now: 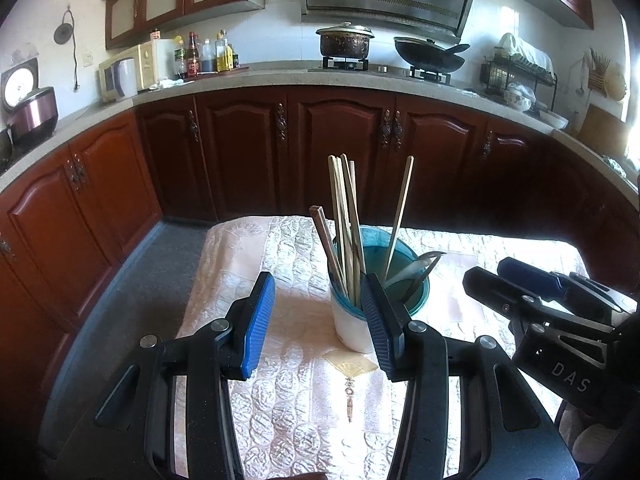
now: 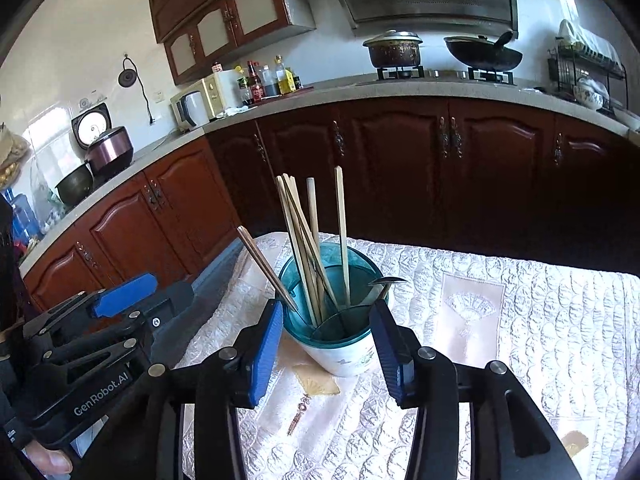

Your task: Organize utensils

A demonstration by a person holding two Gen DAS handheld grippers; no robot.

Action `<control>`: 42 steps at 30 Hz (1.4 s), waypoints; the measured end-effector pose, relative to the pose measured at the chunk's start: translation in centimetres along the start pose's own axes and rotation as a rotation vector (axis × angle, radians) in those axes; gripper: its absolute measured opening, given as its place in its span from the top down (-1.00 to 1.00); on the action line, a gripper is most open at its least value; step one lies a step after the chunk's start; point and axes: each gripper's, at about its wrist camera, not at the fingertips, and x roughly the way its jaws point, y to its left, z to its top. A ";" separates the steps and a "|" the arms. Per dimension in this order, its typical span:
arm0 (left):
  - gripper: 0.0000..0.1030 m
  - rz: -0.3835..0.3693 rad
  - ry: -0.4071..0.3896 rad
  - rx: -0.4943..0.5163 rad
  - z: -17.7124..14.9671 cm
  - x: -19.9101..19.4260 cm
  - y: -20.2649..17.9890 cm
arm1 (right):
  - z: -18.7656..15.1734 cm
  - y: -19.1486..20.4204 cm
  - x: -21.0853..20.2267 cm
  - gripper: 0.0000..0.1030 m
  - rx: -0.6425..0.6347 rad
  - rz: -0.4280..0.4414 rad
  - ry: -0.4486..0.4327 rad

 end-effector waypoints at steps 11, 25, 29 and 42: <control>0.14 0.009 -0.009 -0.012 -0.1 -0.2 0.2 | 0.1 0.7 0.0 0.14 -0.020 -0.010 -0.002; 0.14 0.015 -0.005 -0.008 -0.3 0.1 -0.1 | 0.2 0.5 0.0 0.14 -0.023 -0.019 -0.009; 0.14 0.015 -0.001 -0.006 -0.3 0.2 -0.2 | 0.4 0.6 0.2 0.13 -0.021 -0.019 -0.006; 0.14 0.016 0.004 0.003 -0.6 0.5 -0.4 | 0.0 0.4 0.5 0.13 -0.014 -0.021 0.002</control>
